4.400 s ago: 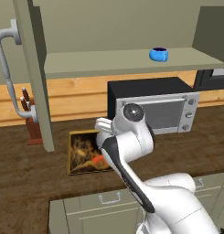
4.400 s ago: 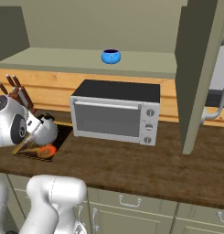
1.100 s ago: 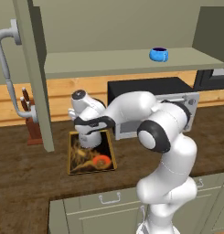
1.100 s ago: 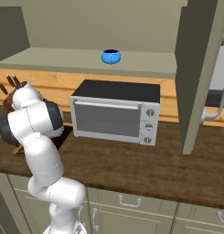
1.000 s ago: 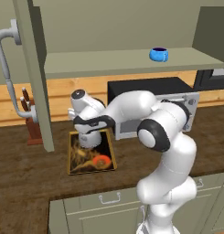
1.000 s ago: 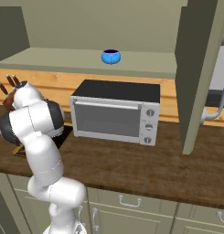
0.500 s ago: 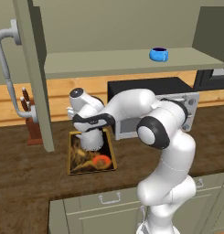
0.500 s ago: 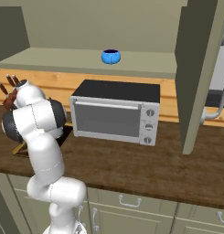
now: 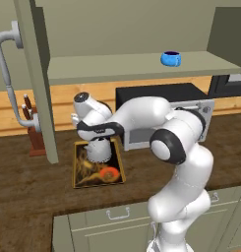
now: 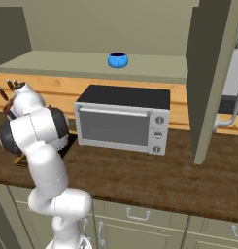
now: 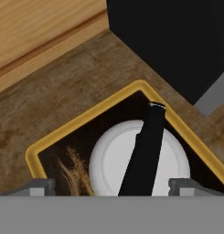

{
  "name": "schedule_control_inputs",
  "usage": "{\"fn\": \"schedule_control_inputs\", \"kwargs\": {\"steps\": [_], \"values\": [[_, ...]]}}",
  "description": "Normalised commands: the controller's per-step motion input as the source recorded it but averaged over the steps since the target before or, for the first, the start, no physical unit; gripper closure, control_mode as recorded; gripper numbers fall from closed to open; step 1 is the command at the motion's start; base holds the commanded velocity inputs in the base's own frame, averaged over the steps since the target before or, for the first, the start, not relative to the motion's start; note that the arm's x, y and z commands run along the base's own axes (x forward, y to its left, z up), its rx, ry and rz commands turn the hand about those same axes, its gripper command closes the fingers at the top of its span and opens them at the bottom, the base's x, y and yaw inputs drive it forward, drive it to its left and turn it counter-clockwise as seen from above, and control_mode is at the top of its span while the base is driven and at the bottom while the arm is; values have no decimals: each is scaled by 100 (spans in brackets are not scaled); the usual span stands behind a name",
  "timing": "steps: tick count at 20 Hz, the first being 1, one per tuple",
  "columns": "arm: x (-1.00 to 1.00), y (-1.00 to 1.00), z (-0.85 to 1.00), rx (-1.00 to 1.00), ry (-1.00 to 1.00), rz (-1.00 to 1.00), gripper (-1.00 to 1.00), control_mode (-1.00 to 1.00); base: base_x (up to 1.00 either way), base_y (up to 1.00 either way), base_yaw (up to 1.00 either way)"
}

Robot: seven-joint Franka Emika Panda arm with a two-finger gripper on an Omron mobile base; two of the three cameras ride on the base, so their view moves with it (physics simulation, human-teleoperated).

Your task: Pick the kettle from the counter and place it on the tray. Then pick the mug from the cabinet and place it on the tray. Then close the cabinet doors.

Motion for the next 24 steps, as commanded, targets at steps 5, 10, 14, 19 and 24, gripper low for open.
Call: {"fn": "schedule_control_inputs", "kwargs": {"steps": [5,10,14,19,24], "values": [[-41,-19,19,1,0,0,-100,-100,0,0,0],[-56,-37,0,1,-2,-1,-100,-100,0,0,0],[-82,-30,10,2,-12,0,-100,-100,0,0,0],[-67,-30,56,5,-13,5,-100,-100,0,0,0],[-53,-47,61,4,-3,15,-100,-100,0,0,0]]}}
